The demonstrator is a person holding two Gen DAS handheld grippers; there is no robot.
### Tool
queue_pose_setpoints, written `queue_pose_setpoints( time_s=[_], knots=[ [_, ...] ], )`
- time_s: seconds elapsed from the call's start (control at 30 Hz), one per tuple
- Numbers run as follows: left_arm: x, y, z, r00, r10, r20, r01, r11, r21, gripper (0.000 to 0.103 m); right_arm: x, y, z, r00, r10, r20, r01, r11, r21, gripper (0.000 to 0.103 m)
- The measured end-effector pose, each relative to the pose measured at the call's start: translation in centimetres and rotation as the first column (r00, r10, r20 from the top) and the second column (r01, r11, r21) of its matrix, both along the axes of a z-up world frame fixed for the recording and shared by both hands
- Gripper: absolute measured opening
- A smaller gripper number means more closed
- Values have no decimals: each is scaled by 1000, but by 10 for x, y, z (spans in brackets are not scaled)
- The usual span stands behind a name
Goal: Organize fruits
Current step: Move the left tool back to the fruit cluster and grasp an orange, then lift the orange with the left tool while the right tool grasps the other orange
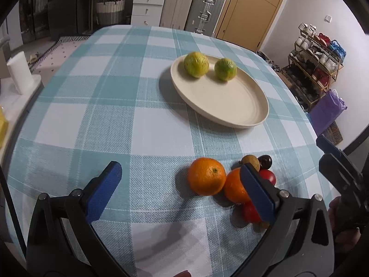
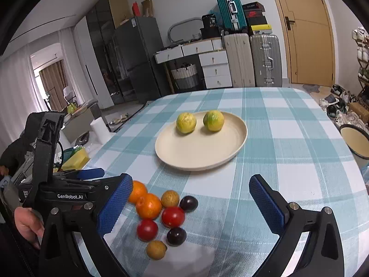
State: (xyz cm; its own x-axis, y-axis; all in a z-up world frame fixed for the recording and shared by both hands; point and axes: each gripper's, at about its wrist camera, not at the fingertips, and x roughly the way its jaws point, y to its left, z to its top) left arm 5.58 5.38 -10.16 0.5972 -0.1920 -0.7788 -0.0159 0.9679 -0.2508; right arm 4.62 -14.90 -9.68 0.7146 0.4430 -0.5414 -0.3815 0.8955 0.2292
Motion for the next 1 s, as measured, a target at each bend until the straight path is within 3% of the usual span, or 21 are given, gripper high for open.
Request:
queue_pose_setpoints(
  time_s=[0.2,0.43,0.53,0.87,1.0],
  knots=[
    [10,5,-13,999,-4,-40,1,997,-75,102,3,0,-6,1000,7,-27,-7,1000,7,103],
    [16,2,-16,999,-26,-45,21,994,-104,98,9,2,-9,998,17,-53,-16,1000,13,103],
    [17,1,-16,998,-42,-43,37,992,-120,87,13,3,-11,998,22,-62,-21,1000,16,103],
    [21,3,-26,990,-124,-75,97,953,-288,40,16,3,-12,997,28,-69,-27,999,22,103],
    [23,11,-30,989,-116,-93,78,938,-338,35,16,3,-12,997,27,-71,-25,999,23,103]
  ],
)
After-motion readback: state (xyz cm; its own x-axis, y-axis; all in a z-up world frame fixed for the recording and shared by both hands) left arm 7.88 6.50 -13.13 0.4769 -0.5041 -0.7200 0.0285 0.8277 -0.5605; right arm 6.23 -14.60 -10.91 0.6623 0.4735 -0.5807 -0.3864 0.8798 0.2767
